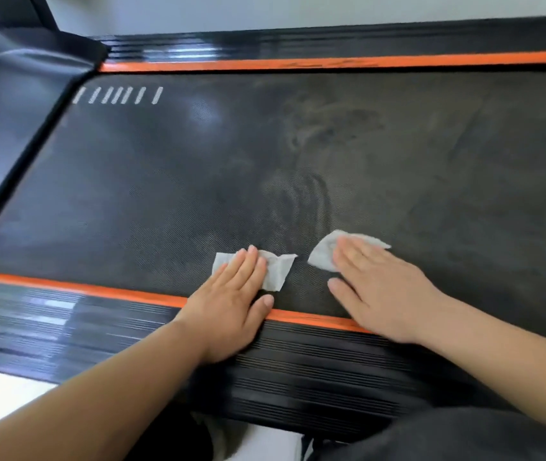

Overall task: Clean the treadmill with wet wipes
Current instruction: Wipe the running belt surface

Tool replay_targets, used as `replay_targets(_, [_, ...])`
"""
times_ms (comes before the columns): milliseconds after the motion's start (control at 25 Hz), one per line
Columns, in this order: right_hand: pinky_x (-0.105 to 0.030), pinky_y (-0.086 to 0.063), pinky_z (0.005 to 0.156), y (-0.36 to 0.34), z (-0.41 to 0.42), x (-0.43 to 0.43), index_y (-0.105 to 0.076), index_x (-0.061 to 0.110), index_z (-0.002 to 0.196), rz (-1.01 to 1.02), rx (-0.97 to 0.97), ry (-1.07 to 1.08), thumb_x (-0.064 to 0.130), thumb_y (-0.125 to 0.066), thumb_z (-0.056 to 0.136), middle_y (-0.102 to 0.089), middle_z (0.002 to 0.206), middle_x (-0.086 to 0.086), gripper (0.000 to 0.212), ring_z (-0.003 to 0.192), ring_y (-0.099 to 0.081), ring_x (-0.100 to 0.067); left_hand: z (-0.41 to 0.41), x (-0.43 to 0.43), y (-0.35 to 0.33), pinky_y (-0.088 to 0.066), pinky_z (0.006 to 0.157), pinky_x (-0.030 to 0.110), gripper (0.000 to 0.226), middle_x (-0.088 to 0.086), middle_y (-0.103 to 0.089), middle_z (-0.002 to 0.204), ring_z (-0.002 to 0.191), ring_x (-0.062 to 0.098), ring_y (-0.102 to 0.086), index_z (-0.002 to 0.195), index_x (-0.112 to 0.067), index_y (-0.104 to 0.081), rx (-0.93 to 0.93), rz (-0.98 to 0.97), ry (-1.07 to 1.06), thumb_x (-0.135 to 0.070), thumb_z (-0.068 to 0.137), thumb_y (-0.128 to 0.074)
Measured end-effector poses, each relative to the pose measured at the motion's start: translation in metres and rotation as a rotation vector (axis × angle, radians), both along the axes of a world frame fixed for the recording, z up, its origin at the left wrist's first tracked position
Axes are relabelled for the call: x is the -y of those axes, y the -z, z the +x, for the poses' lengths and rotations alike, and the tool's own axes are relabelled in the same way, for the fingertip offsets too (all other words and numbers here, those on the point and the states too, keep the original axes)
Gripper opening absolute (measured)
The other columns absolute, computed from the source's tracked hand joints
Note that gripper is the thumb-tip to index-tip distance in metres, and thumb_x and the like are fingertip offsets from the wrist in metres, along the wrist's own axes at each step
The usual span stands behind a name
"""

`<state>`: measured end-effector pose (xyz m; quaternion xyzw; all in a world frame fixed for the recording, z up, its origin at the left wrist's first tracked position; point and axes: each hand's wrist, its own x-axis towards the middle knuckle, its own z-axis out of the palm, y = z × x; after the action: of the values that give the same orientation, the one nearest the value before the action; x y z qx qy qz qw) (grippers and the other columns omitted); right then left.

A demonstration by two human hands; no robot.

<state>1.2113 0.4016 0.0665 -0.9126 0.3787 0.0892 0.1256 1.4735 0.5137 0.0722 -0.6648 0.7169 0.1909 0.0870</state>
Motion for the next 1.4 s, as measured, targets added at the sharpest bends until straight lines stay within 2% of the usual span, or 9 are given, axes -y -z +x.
replay_targets(160, [-0.053,-0.013,0.126,0.012,0.007,0.014,-0.026,0.009,0.161,-0.045,-0.086,0.135,0.070,0.012,0.093,-0.016,0.167,-0.023,0.098,0.156,-0.010,-0.039,-0.005,0.008,0.007,0.003,0.127,0.041,0.081,-0.003,0.022,0.167,0.153,0.016,0.024,0.161,-0.023,0.010,0.015,-0.028,0.080,-0.065,0.092,0.009])
replay_targets(320, [-0.059,-0.009,0.124,0.004,0.046,-0.010,-0.021,0.018,0.162,-0.010,-0.063,-0.151,0.069,0.016,0.094,-0.008,0.169,-0.017,0.093,0.156,0.000,-0.041,0.010,0.016,0.007,0.004,0.127,0.041,0.080,-0.001,0.019,0.168,0.154,0.016,0.022,0.163,-0.024,0.005,-0.007,-0.004,0.185,-0.063,0.093,0.006])
replay_targets(560, [-0.048,0.000,0.127,0.005,0.065,-0.022,-0.008,0.028,0.164,0.014,-0.055,-0.210,0.067,0.012,0.095,0.005,0.172,-0.001,0.082,0.157,0.014,-0.027,0.085,-0.015,0.011,0.001,0.127,0.042,0.092,0.022,0.002,0.168,0.156,0.032,0.007,0.159,0.000,-0.004,0.186,0.041,-0.482,-0.064,0.094,0.001])
replay_targets(720, [-0.039,0.004,0.128,0.006,0.068,-0.030,-0.013,0.023,0.164,0.056,0.001,-0.030,0.073,0.029,0.080,0.000,0.172,0.000,0.107,0.157,0.012,-0.018,0.028,-0.012,0.005,0.004,0.127,0.039,0.093,0.016,0.006,0.169,0.156,0.028,0.012,0.161,-0.003,-0.003,0.051,-0.021,-0.146,-0.065,0.092,0.005])
replay_targets(880, [-0.039,0.002,0.128,0.011,0.040,-0.028,-0.010,0.010,0.163,0.036,-0.044,0.251,0.073,0.014,0.087,0.000,0.172,-0.008,0.102,0.158,0.009,-0.019,0.036,-0.012,0.005,0.002,0.127,0.039,0.094,0.012,0.013,0.169,0.156,0.024,0.015,0.162,-0.011,0.001,0.036,-0.003,-0.085,-0.067,0.087,0.008])
replay_targets(1040, [-0.039,0.005,0.128,-0.002,0.054,-0.032,-0.008,0.012,0.164,0.155,-0.005,0.250,0.073,0.005,0.090,0.003,0.172,-0.006,0.096,0.157,0.013,-0.018,0.047,-0.019,0.008,-0.005,0.127,0.047,0.089,0.015,0.006,0.169,0.156,0.030,0.011,0.162,-0.016,-0.013,0.029,-0.085,-0.120,-0.065,0.089,0.005])
replay_targets(1160, [-0.042,0.002,0.128,-0.008,0.071,-0.044,-0.012,0.029,0.163,0.196,0.043,0.084,0.081,0.020,0.079,0.003,0.172,0.003,0.104,0.157,0.016,-0.018,0.043,-0.014,-0.001,-0.001,0.125,0.056,0.078,0.014,0.011,0.169,0.154,0.037,0.014,0.157,-0.042,-0.026,0.001,-0.112,-0.143,-0.068,0.089,0.000])
replay_targets(1240, [-0.045,0.002,0.128,-0.008,0.075,-0.045,-0.012,0.041,0.161,0.250,0.022,0.106,0.079,0.011,0.082,0.006,0.171,0.008,0.091,0.156,0.018,-0.018,0.049,-0.010,-0.004,0.002,0.124,0.058,0.070,0.012,0.009,0.169,0.154,0.038,0.014,0.150,-0.049,-0.037,-0.080,-0.151,-0.172,-0.072,0.088,-0.014])
replay_targets(1400, [-0.046,-0.004,0.128,-0.012,0.080,-0.044,-0.019,0.052,0.157,0.289,0.009,0.169,0.076,-0.001,0.089,0.003,0.170,0.015,0.074,0.156,0.016,-0.013,0.060,-0.009,-0.007,-0.013,0.124,0.054,0.061,0.016,-0.025,0.165,0.153,0.040,-0.018,0.142,-0.036,-0.057,-0.191,-0.328,-0.264,-0.062,0.089,-0.040])
